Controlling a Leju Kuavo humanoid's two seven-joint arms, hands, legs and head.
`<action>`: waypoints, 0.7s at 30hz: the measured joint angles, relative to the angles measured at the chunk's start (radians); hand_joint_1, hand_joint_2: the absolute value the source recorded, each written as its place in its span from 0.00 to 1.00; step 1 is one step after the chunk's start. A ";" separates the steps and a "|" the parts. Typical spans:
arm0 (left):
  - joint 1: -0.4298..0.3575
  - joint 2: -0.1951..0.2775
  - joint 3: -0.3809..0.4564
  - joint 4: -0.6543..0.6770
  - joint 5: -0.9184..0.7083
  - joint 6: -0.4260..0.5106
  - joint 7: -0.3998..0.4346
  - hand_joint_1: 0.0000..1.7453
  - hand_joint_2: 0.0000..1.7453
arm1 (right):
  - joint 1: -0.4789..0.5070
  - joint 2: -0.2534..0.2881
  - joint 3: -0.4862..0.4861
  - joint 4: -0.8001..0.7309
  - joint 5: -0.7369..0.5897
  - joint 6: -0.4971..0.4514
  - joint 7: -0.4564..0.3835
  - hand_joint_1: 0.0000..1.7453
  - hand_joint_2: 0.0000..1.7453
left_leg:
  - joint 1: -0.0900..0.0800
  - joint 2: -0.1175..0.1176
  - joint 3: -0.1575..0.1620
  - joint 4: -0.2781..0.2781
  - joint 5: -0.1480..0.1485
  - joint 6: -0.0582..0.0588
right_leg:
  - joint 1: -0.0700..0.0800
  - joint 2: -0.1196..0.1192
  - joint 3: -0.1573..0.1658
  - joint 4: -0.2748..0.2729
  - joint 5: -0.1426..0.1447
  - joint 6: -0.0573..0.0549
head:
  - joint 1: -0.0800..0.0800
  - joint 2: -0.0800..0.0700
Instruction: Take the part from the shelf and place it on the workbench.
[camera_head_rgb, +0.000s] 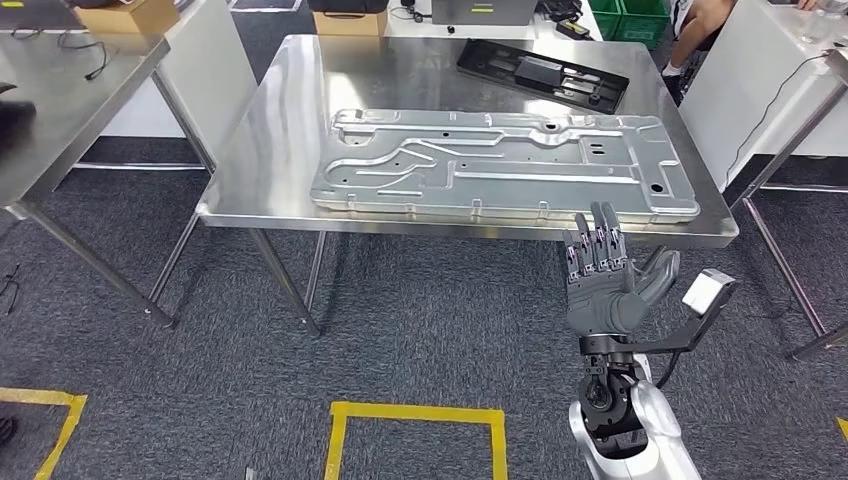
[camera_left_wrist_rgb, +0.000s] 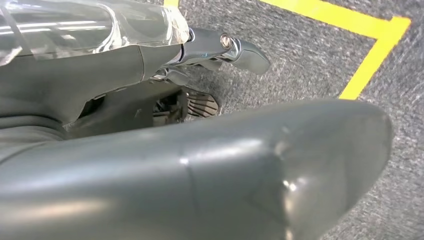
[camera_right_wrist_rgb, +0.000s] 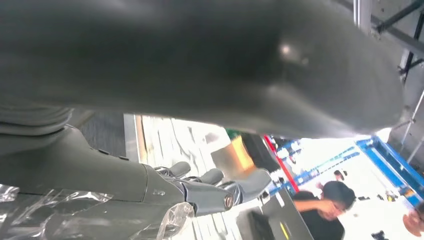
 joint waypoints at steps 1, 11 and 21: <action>0.003 0.000 -0.002 0.000 0.000 0.000 0.000 0.00 0.00 | -0.001 0.001 0.001 -0.001 0.000 0.000 0.000 0.00 0.00 | 0.002 -0.009 -0.005 -0.001 0.006 0.008 | -0.001 0.006 -0.005 0.011 -0.009 0.006 | 0.000 0.000; 0.009 -0.001 -0.010 0.000 -0.001 0.001 -0.001 0.00 0.00 | 0.001 0.002 0.003 -0.002 0.000 -0.002 0.000 0.00 0.00 | 0.002 -0.098 -0.058 0.007 0.055 0.021 | -0.006 0.112 0.008 0.100 -0.080 0.007 | 0.002 0.000; 0.010 0.002 -0.013 0.000 -0.001 0.001 -0.005 0.00 0.00 | -0.003 0.004 0.007 -0.002 0.000 0.000 0.003 0.00 0.00 | 0.019 -0.062 -0.211 0.301 -0.084 -0.039 | -0.008 0.059 0.039 -0.022 -0.018 -0.035 | 0.007 0.000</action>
